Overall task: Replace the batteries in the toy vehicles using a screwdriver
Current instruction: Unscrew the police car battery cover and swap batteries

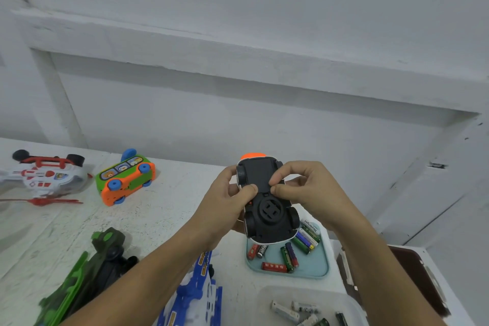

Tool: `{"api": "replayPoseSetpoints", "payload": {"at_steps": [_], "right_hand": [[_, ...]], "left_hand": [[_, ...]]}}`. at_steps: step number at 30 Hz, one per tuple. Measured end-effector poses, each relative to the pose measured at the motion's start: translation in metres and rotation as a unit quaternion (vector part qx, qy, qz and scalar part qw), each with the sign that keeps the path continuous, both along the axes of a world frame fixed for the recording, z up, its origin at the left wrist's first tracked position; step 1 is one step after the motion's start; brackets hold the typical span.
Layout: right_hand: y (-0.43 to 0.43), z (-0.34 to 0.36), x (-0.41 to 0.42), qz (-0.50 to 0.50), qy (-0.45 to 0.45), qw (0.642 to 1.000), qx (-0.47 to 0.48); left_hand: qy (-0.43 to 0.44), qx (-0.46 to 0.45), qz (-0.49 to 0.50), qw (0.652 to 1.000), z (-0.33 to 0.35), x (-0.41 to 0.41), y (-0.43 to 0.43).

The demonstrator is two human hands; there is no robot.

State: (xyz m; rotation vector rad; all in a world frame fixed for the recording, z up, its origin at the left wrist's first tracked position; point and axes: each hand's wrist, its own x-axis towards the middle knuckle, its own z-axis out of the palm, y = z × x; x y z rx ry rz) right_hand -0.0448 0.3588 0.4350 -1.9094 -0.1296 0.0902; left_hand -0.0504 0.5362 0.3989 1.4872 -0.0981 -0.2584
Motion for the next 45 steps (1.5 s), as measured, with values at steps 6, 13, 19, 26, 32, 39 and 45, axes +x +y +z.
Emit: {"api": "replayPoseSetpoints", "payload": {"at_steps": [6,13,19,26,32,39,45], "right_hand": [[0.001,0.002,-0.005,-0.005,-0.008,1.0,0.013],[-0.006,0.008,-0.006,0.009,-0.034,0.999,0.026],[-0.009,0.013,-0.005,0.031,-0.004,0.999,0.03],[-0.012,0.023,0.003,0.012,-0.05,0.992,-0.113],[-0.01,0.029,0.006,0.035,-0.056,0.996,-0.054],[-0.046,-0.037,0.059,-0.106,0.05,0.981,-0.156],[-0.04,-0.097,0.089,-0.036,0.183,0.893,-0.41]], "left_hand": [[-0.004,-0.015,0.003,1.0,0.001,-0.001,0.0],[0.034,-0.068,-0.017,0.997,0.003,-0.002,0.002],[0.082,-0.116,-0.023,0.99,0.005,-0.004,0.004],[0.098,-0.121,-0.019,0.988,0.003,-0.009,0.006],[0.083,-0.104,-0.009,0.991,0.001,-0.009,0.009],[0.07,-0.075,-0.004,0.995,-0.003,-0.011,0.01],[0.071,-0.078,-0.005,0.994,-0.003,-0.008,0.01]]}}
